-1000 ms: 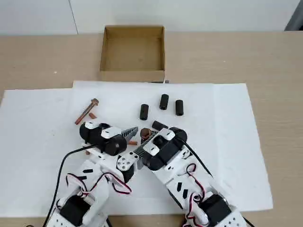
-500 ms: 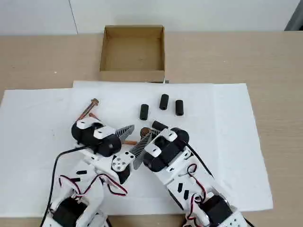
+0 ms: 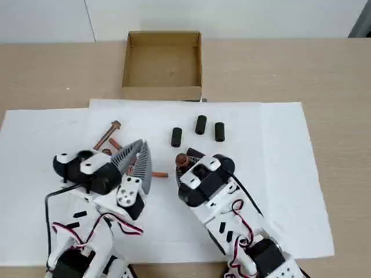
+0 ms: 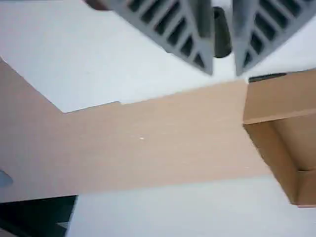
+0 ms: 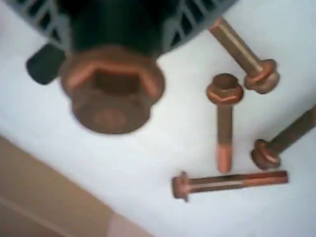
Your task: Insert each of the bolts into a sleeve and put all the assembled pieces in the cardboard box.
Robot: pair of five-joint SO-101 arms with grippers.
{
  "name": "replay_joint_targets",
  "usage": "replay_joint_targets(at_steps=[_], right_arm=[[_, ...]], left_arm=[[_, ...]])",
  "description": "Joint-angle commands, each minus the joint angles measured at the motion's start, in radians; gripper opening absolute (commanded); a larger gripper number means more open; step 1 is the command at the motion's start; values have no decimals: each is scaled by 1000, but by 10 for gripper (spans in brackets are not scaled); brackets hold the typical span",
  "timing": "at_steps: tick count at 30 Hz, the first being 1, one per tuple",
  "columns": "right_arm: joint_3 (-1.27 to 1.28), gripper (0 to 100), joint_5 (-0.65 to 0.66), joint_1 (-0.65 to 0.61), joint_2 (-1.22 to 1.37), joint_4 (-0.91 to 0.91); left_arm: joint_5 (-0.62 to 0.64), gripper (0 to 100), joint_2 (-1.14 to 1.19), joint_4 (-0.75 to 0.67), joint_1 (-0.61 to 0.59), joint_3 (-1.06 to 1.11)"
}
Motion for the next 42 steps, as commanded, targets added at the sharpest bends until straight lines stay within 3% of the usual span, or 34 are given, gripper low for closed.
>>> replay_joint_targets(at_steps=[1, 8, 13, 23, 32, 42], right_arm=[[-12, 2, -3, 62, -8, -16], [14, 2, -140, 202, -2, 87], [-15, 2, -222, 254, -1, 143], [-180, 2, -224, 254, 48, 145], [-609, 2, -338, 254, 611, 143], [-1092, 3, -304, 257, 1219, 137]], left_arm=[[-49, 6, -8, 3, -60, -31], [-64, 6, -6, 5, -238, 125], [-124, 6, -8, 3, -259, 263], [-164, 6, -9, 2, -261, 372], [-212, 6, -6, 3, -262, 394], [-207, 6, -8, 25, -308, 394]])
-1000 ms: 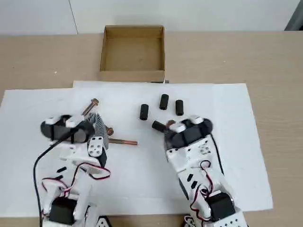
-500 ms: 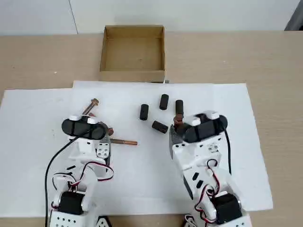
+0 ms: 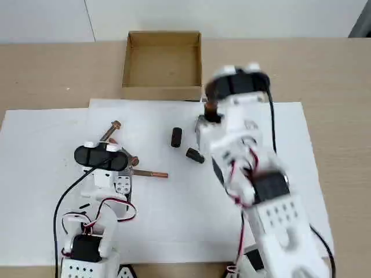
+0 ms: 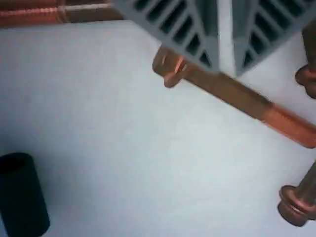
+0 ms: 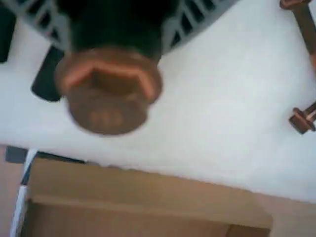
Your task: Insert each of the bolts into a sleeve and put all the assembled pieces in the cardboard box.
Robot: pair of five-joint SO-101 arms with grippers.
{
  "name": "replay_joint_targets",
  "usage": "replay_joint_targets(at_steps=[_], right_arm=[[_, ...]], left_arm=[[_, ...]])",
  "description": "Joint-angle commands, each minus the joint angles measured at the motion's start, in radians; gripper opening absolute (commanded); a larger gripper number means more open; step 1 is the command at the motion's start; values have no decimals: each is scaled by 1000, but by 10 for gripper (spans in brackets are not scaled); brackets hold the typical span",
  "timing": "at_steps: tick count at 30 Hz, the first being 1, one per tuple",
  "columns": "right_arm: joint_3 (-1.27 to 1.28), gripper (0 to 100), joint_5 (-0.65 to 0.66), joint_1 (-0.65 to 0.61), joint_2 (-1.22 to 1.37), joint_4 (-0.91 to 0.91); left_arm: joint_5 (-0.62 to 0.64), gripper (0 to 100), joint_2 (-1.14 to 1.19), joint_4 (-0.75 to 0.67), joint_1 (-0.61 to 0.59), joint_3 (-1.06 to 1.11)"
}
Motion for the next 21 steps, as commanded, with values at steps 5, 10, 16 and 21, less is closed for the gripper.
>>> replay_joint_targets(at_steps=[5, 10, 16, 21], right_arm=[[-443, 3, 186, 10, 427, -12], [-749, 4, 328, 30, 713, -13], [-1074, 4, 414, 45, 995, -12], [-1252, 4, 491, 41, 1176, -42]], left_arm=[[2, 6, -8, 3, -5, -5], [2, 6, -8, 3, -3, -5], [-2, 6, -8, 3, 0, -5], [-2, 6, -8, 3, 2, -5]])
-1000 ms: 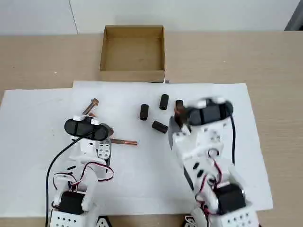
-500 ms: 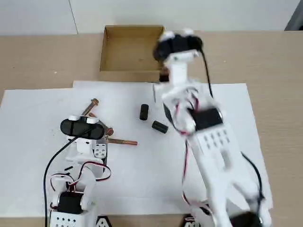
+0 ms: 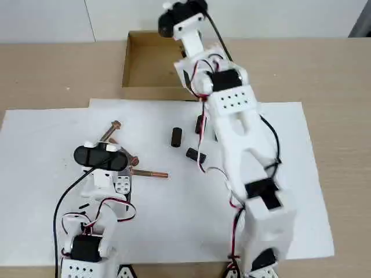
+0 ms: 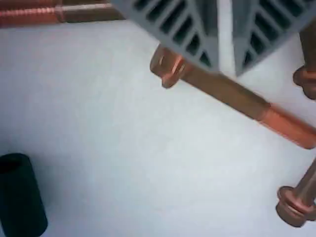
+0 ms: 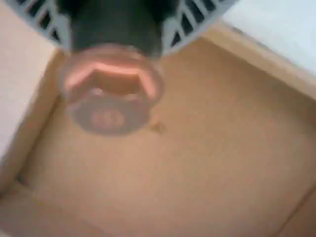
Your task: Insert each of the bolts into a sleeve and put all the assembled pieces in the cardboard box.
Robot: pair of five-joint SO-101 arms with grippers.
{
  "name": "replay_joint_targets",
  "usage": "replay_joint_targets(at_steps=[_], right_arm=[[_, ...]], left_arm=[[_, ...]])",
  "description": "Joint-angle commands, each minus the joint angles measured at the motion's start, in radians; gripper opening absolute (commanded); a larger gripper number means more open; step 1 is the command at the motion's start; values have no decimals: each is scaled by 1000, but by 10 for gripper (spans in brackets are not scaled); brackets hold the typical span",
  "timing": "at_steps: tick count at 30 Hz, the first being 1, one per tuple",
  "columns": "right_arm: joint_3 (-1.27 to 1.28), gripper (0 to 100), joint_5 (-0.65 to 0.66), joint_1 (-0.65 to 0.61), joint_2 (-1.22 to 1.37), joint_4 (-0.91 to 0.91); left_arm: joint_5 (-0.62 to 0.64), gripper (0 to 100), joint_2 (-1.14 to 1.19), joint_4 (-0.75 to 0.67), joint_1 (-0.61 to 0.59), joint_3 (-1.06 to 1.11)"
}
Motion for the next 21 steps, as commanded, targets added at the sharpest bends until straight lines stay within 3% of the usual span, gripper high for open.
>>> replay_joint_targets(at_steps=[1, 8, 11, 16, 21], right_arm=[[-161, 4, 58, 5, 74, -65], [-210, 4, 166, 4, 252, -236], [-212, 14, 169, 4, 292, -240], [-212, 147, 167, 2, 328, -219], [-212, 147, 167, -12, 325, -176]], left_arm=[[0, 6, -8, 3, 2, -5], [0, 6, -8, 5, 2, -5], [0, 6, -8, 6, 2, -5], [0, 6, -8, 8, 2, -5], [0, 6, -8, 8, 0, -5]])
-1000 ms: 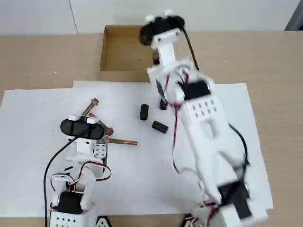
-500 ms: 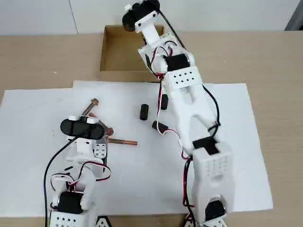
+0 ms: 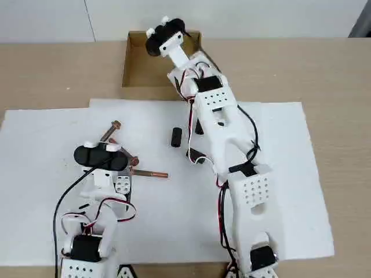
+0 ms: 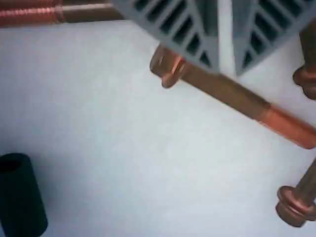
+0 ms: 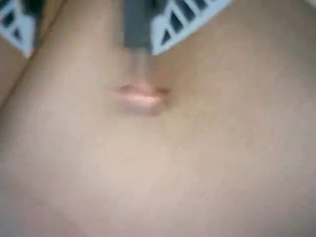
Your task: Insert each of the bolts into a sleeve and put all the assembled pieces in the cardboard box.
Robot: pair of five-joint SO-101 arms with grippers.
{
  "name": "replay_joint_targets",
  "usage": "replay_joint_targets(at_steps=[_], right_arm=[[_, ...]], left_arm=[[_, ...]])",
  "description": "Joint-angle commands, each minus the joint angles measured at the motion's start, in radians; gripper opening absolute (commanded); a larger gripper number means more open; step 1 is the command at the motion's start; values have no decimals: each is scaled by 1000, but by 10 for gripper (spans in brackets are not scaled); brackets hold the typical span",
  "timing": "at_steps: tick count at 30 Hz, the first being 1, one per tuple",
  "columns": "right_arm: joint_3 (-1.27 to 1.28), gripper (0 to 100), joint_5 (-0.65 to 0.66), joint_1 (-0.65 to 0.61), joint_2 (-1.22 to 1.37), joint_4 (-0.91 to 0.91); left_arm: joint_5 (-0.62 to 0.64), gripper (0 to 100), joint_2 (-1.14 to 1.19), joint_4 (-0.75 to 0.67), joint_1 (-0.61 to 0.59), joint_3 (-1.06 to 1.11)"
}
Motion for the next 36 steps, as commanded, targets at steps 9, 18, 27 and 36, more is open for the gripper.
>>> replay_joint_targets(at_steps=[9, 18, 27, 36], right_arm=[[-58, 94, 8, -7, -145, 209], [-58, 10, 5, -10, -375, 559], [-58, 14, -336, -56, -478, 967], [-6, 16, -489, -53, -483, 1033]], left_arm=[[3, 6, -9, 8, -5, -5], [3, 6, -9, 8, -6, -5], [5, 6, -9, 9, -6, -5], [5, 6, -9, 9, -6, -5]])
